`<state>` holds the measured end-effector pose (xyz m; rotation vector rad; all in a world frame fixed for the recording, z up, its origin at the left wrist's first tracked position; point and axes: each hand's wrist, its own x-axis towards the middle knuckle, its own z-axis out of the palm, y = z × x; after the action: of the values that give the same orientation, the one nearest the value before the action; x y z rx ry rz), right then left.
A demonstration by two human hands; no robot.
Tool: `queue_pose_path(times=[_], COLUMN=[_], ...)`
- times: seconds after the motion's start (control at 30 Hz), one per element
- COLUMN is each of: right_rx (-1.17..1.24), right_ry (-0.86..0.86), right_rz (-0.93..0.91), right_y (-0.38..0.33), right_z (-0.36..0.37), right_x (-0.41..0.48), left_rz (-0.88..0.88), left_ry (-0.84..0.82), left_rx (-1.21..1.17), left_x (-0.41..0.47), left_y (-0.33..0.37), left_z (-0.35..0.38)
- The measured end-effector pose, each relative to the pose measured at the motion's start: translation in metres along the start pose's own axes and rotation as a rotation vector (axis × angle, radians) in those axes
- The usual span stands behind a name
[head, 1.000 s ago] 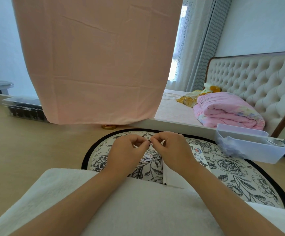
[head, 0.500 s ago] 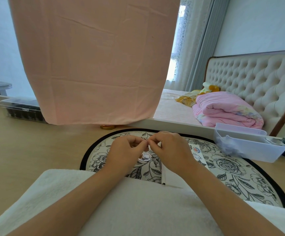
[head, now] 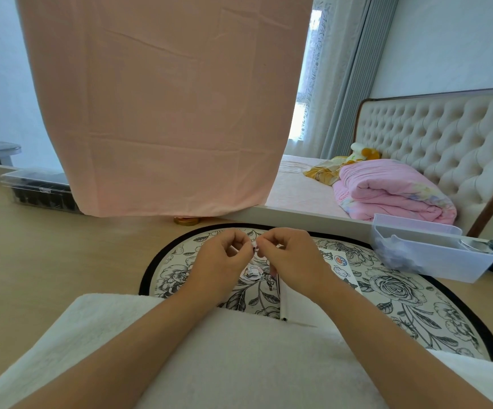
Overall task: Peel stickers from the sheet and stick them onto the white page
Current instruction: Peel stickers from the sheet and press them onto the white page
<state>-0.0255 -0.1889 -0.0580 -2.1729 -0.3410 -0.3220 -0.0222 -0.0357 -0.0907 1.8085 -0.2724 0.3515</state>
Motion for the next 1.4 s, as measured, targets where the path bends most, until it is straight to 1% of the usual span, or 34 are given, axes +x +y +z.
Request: queue_pose_path(times=[0.1, 0.2, 0.33, 0.47, 0.63, 0.73, 0.83, 0.9, 1.1, 1.27, 1.4], right_rx=[0.138, 0.199, 0.190, 0.145, 0.228, 0.278, 0.303, 0.308, 0.336, 0.321, 0.294], right_ry=[-0.046, -0.043, -0.007, -0.021, -0.013, 0.002, 0.021, 0.034, 0.146, 0.195, 0.192], right_rz=[0.082, 0.070, 0.072, 0.043, 0.017, 0.070, 0.109, 0.110, 0.080, 0.140, 0.154], right_y=[-0.003, -0.004, -0.001, -0.001, 0.001, 0.008, 0.019, 0.028, 0.054, 0.076, 0.091], right_z=[-0.003, -0.005, -0.010, -0.016, -0.034, -0.054, -0.075, -0.088, -0.129, -0.159, -0.178], right_x=[-0.001, -0.002, -0.001, -0.003, -0.008, -0.007, -0.005, -0.003, -0.004, 0.000, 0.002], left_rz=[0.011, 0.018, 0.026, 0.041, 0.084, 0.101, 0.093, 0.103, 0.136, 0.129, 0.073], left_ry=[-0.016, -0.026, -0.003, -0.017, -0.033, -0.062, -0.084, -0.112, -0.184, -0.213, -0.240], left_rx=[-0.012, -0.003, -0.015, -0.012, 0.059, 0.092, 0.056, 0.037, 0.046, 0.077, -0.023], left_x=[0.000, 0.000, 0.000, -0.001, 0.002, 0.006, 0.017, 0.024, 0.041, 0.051, 0.055], left_y=[0.000, 0.000, 0.002, 0.007, 0.017, 0.026, 0.034, 0.043, 0.063, 0.074, 0.078], left_z=[0.000, -0.001, -0.001, 0.001, 0.013, 0.028, 0.046, 0.060, 0.109, 0.147, 0.170])
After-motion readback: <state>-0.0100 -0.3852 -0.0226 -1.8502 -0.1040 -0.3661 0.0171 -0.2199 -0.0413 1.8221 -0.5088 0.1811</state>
